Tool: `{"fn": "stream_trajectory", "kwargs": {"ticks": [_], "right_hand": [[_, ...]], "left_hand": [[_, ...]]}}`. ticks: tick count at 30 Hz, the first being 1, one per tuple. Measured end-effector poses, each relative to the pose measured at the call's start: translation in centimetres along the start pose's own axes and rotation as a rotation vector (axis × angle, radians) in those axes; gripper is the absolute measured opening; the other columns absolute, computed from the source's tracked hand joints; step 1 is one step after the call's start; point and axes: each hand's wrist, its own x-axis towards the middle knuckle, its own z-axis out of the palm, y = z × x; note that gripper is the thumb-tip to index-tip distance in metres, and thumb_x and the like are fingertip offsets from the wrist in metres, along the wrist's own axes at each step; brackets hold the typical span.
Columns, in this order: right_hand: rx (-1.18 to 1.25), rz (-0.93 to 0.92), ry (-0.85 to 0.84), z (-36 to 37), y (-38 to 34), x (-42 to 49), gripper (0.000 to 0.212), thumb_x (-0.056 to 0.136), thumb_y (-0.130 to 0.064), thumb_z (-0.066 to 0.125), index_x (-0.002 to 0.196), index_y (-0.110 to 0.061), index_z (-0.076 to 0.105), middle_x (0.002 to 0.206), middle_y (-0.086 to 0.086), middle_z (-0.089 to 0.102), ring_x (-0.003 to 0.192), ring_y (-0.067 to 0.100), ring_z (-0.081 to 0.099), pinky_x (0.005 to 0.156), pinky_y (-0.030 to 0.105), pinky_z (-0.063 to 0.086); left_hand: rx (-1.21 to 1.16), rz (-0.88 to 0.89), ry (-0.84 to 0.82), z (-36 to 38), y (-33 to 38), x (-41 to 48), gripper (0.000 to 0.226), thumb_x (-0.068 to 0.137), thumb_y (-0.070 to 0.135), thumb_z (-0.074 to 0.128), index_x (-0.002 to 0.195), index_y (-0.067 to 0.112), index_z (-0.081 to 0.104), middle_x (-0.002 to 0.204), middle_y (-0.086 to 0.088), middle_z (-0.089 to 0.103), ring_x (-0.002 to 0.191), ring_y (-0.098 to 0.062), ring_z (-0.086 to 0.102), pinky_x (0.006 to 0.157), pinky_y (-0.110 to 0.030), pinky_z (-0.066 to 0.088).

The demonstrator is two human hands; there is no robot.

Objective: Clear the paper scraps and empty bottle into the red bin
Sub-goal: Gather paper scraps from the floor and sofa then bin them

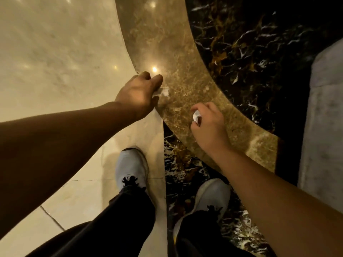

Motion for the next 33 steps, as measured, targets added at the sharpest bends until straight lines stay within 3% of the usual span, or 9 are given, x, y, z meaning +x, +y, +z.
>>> {"fn": "stream_trajectory", "kwargs": {"ticks": [6,10,14,16,19,24,27,31,33], "right_hand": [[-0.049,-0.054,0.027,-14.5,-9.1,-3.8,0.039,0.085,-0.002,0.065,0.121,-0.017,0.061,0.126,0.001,0.047,0.101,0.013,0.049,0.078,0.019,0.044],[-0.023,-0.141,0.077,-26.5,-17.1,-8.7,0.033,0.085,0.000,0.065,0.113,-0.018,0.067,0.124,-0.001,0.046,0.099,0.009,0.047,0.074,0.007,0.035],[-0.031,-0.200,0.168,-36.8,-24.7,-15.2,0.031,0.085,0.000,0.064,0.108,-0.020,0.065,0.124,-0.003,0.044,0.088,0.000,0.039,0.069,0.003,0.033],[-0.057,-0.222,0.195,-41.5,-28.0,-20.0,0.032,0.085,-0.001,0.063,0.110,-0.020,0.063,0.128,-0.002,0.042,0.087,0.003,0.039,0.072,0.009,0.037],[-0.084,-0.227,0.236,-47.7,-31.8,-26.9,0.030,0.084,-0.003,0.063,0.109,-0.020,0.060,0.127,0.000,0.041,0.085,0.017,0.051,0.070,0.031,0.051],[-0.070,-0.153,0.445,-54.5,-33.0,-36.2,0.026,0.081,0.003,0.059,0.103,-0.011,0.063,0.120,0.010,0.048,0.083,0.029,0.057,0.066,0.037,0.050],[-0.016,0.056,0.582,-56.4,-31.1,-41.4,0.028,0.086,-0.003,0.058,0.113,-0.010,0.060,0.126,0.012,0.045,0.101,0.033,0.056,0.079,0.033,0.046],[0.066,0.352,0.773,-56.7,-29.2,-51.9,0.027,0.086,-0.002,0.059,0.112,-0.010,0.061,0.126,0.015,0.045,0.104,0.036,0.055,0.084,0.036,0.046],[0.121,0.490,0.850,-55.9,-28.7,-58.0,0.028,0.087,-0.002,0.058,0.113,-0.012,0.060,0.129,0.014,0.043,0.106,0.036,0.054,0.087,0.040,0.048]], "left_hand": [[0.064,0.063,0.158,-15.6,8.5,-5.6,0.034,0.089,0.030,0.055,0.122,0.030,0.046,0.104,-0.008,0.052,0.083,-0.027,0.058,0.060,-0.038,0.051],[0.137,0.025,0.248,-29.2,16.0,-10.8,0.017,0.086,0.036,0.057,0.102,0.030,0.058,0.094,0.000,0.045,0.087,-0.027,0.054,0.059,-0.032,0.041],[0.231,-0.041,0.319,-40.3,24.3,-16.2,0.048,0.084,0.059,0.035,0.092,0.023,0.065,0.095,-0.004,0.050,0.093,-0.027,0.052,0.060,-0.033,0.040],[0.255,-0.031,0.349,-44.9,29.0,-19.8,0.054,0.084,0.061,0.031,0.097,0.022,0.066,0.099,-0.006,0.053,0.096,-0.028,0.052,0.062,-0.036,0.046],[0.250,0.031,0.379,-49.9,35.0,-24.6,0.053,0.086,0.058,0.030,0.105,0.022,0.063,0.107,-0.009,0.055,0.100,-0.030,0.051,0.069,-0.040,0.050],[0.221,0.286,0.320,-53.5,44.6,-29.4,0.048,0.085,0.052,0.030,0.100,0.019,0.061,0.107,-0.010,0.051,0.102,-0.031,0.049,0.072,-0.042,0.046],[0.253,0.534,0.245,-53.3,49.7,-31.7,0.046,0.089,0.051,0.034,0.106,0.018,0.060,0.115,-0.011,0.050,0.109,-0.031,0.045,0.080,-0.044,0.047],[0.367,0.868,0.134,-51.8,56.3,-37.0,0.046,0.091,0.049,0.035,0.111,0.016,0.060,0.119,-0.014,0.049,0.110,-0.031,0.043,0.091,-0.043,0.043],[0.373,1.032,0.100,-50.3,59.6,-41.0,0.045,0.089,0.049,0.037,0.105,0.014,0.062,0.113,-0.014,0.050,0.106,-0.033,0.046,0.088,-0.044,0.045]]}}
